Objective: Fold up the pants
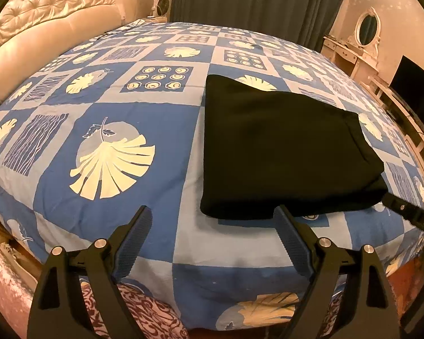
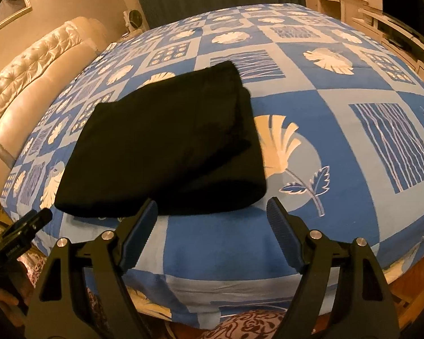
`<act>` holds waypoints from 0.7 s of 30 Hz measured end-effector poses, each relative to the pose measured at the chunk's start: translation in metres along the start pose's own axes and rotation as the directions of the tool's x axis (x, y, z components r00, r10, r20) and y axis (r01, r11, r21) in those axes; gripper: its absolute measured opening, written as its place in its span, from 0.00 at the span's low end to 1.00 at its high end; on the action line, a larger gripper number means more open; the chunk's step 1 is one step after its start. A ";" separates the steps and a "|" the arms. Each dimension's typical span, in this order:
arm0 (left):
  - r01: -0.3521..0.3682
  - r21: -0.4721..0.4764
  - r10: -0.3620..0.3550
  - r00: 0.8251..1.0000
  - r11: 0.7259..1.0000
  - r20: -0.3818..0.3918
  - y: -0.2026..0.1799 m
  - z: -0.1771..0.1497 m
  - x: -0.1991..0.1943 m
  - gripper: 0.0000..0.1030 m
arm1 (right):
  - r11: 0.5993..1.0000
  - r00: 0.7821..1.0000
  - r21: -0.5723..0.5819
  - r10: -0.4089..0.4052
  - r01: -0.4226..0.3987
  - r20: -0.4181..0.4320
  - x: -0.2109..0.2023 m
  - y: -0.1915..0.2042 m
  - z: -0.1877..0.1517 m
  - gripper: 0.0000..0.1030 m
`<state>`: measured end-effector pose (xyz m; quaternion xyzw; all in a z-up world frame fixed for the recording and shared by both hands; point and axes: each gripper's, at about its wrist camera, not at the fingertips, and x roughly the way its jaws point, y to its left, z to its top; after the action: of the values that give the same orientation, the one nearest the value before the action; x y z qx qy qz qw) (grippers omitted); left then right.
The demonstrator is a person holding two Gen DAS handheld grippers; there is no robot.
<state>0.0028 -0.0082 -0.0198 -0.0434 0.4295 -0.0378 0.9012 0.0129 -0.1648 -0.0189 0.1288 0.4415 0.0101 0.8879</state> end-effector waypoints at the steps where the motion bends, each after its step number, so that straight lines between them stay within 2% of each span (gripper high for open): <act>1: -0.001 -0.001 0.001 1.000 1.000 0.000 0.000 0.000 0.000 0.84 | 1.000 1.000 -0.004 0.000 0.000 -0.003 0.001 0.001 -0.001 0.77; 8: 0.008 -0.001 -0.008 1.000 1.000 0.002 -0.001 0.001 -0.003 0.84 | 0.999 1.000 -0.047 -0.004 0.004 -0.011 0.004 0.011 -0.006 0.77; 21: 0.005 0.022 -0.005 1.000 1.000 -0.007 -0.005 -0.001 -0.002 0.84 | 1.000 1.000 -0.005 0.001 -0.001 -0.013 0.003 -0.001 -0.001 0.77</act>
<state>0.0004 -0.0133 -0.0181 -0.0343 0.4319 -0.0450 0.9001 0.0134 -0.1652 -0.0223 0.1269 0.4471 0.0124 0.8853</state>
